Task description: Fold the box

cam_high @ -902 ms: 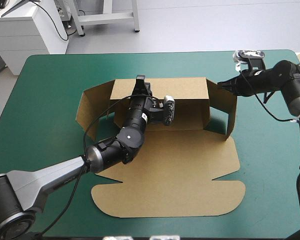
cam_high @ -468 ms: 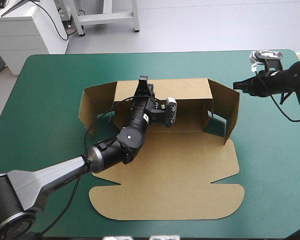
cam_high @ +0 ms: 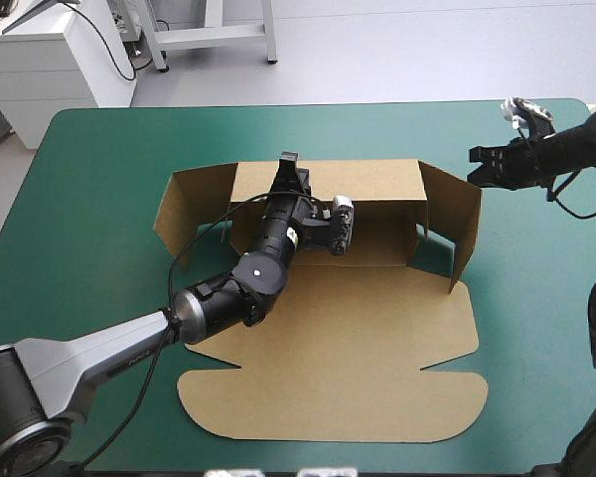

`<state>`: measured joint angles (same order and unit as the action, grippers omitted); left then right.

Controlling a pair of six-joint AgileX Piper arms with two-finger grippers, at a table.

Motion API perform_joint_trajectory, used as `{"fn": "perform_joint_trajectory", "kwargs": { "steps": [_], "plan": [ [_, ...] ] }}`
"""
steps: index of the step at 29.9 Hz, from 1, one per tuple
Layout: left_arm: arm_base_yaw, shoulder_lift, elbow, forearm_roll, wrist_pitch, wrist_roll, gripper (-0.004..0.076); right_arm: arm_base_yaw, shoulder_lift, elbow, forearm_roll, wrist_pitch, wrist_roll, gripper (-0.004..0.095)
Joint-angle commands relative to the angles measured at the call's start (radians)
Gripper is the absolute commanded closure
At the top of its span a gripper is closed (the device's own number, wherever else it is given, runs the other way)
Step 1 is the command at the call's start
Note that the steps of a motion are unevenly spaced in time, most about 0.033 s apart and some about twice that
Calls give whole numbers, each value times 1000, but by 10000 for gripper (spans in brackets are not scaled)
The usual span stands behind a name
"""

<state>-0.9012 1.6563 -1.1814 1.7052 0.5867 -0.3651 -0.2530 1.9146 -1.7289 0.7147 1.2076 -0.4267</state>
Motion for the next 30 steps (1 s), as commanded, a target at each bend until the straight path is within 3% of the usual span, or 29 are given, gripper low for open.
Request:
{"fn": "perform_joint_trajectory", "kwargs": {
  "steps": [1,10,23,28,30],
  "plan": [
    [-6,-47,-28,82,10,-7,731,-44,-50,-10,90,38,-32,929],
    [97,-44,-32,82,-116,-18,731,-54,-50,-8,129,37,-55,929],
    [123,35,-71,82,-114,-10,731,-49,-50,19,172,37,-95,929],
    [123,35,-74,82,-103,-4,731,-24,-62,126,218,33,-207,929],
    [123,35,-74,82,-94,-4,731,-23,-96,181,287,-8,-298,929]
  ]
}}
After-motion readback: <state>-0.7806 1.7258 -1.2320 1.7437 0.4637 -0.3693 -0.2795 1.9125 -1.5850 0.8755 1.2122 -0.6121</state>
